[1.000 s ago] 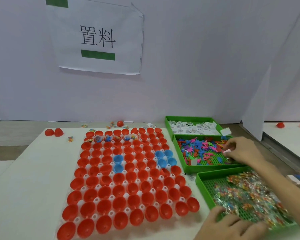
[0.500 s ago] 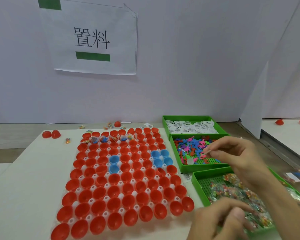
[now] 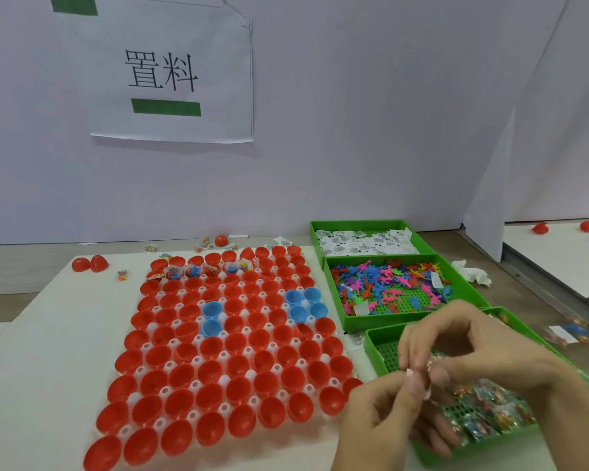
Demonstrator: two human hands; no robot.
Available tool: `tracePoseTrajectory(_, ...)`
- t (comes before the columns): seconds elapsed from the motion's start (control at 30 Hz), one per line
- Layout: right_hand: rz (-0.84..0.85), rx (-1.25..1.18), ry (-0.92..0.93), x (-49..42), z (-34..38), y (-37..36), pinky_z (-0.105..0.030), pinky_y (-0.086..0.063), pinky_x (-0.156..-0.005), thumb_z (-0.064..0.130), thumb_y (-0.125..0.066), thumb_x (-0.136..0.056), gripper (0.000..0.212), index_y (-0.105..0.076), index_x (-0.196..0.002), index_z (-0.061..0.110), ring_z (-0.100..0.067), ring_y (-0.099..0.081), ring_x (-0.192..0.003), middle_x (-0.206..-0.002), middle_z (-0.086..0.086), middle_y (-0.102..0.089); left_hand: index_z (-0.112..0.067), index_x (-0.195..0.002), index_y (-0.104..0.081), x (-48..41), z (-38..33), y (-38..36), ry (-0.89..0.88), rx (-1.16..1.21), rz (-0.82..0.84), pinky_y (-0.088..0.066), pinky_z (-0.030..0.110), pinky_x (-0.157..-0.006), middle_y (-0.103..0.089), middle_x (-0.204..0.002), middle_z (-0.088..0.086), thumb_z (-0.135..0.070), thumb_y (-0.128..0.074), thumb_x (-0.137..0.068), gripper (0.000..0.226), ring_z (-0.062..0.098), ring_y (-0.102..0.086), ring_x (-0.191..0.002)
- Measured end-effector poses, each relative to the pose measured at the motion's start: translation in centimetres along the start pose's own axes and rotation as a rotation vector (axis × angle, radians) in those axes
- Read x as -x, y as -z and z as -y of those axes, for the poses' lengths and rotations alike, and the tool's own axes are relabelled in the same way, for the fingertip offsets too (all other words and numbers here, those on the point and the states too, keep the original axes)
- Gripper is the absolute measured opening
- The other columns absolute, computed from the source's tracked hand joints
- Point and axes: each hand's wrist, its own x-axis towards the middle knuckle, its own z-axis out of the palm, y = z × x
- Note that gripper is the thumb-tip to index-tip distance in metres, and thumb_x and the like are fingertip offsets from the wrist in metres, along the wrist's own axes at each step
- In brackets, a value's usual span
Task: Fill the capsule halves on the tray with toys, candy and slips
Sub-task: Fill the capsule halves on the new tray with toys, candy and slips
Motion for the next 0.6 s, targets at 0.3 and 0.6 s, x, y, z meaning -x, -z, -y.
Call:
tracePoseTrajectory(0.3, -0.68, 0.717, -0.324, -2.3, -3.2, 0.1, -0.042, -0.047, -0.097, 0.039, -0.06, -0.095, 0.015, -0.072, -0.103, 0.043, 0.0, -0.062, -0.102, -0.111, 0.02, -0.07, -0.008, -0.08, -0.068, -0.4, -0.1, 1.6, 0.014, -0.125, -0.037, -0.054, 0.024, -0.059, -0.07, -0.065, 0.009, -0.004, -0.064, -0.092, 0.013, 0.015, -0.064, -0.055)
tracePoseTrajectory(0.6, -0.62, 1.001, -0.554, -3.5, -6.1, -0.2, -0.037, -0.017, -0.107, 0.047, -0.032, -0.105, 0.041, -0.068, -0.121, 0.035, -0.009, -0.048, -0.122, -0.134, 0.015, -0.056, -0.005, -0.102, -0.061, 0.3, -0.3, 1.3, 0.0, -0.084, -0.029, -0.054, 0.027, -0.059, -0.069, -0.063, 0.012, 0.006, -0.054, -0.093, 0.016, 0.02, -0.064, -0.053)
